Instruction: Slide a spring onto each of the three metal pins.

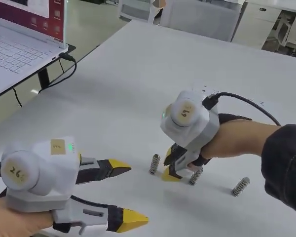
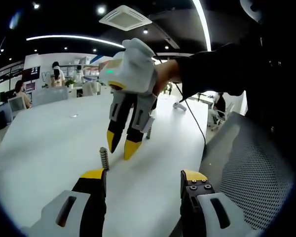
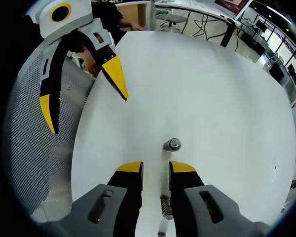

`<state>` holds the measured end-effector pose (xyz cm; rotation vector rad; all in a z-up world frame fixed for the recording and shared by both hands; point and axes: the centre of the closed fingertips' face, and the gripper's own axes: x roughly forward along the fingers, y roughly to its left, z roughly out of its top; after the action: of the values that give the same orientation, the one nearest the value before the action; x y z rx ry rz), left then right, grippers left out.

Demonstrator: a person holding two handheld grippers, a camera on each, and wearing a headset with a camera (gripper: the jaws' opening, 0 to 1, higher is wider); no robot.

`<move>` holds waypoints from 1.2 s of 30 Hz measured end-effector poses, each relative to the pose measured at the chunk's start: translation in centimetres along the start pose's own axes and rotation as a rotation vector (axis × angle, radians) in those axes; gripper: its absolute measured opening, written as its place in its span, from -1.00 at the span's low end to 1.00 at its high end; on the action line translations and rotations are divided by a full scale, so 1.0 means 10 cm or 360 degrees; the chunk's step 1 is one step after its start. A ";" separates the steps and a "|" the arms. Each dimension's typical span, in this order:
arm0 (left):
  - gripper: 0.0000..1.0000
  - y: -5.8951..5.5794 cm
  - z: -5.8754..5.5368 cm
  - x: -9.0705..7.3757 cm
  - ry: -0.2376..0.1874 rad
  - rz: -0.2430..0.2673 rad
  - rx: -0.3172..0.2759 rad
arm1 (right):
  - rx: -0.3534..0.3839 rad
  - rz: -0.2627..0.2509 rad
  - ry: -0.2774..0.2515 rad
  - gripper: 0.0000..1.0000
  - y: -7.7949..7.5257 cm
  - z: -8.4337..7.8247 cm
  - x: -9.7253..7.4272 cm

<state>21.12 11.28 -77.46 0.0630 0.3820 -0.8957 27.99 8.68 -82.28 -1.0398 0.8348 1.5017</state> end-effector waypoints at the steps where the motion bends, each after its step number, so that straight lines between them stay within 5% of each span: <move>1: 0.12 -0.01 0.01 0.00 0.0001 0.0000 0.0000 | 0.0009 -0.0003 -0.0012 -0.61 0.02 0.00 -0.01; 36: 0.13 -0.07 0.04 -0.02 -0.0009 -0.0003 -0.0028 | 0.0392 -0.0182 -0.0542 -0.54 0.54 -0.09 -0.31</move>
<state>20.60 10.95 -76.94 0.0442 0.3846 -0.8938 23.00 5.76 -79.87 -0.6175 0.6843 1.3880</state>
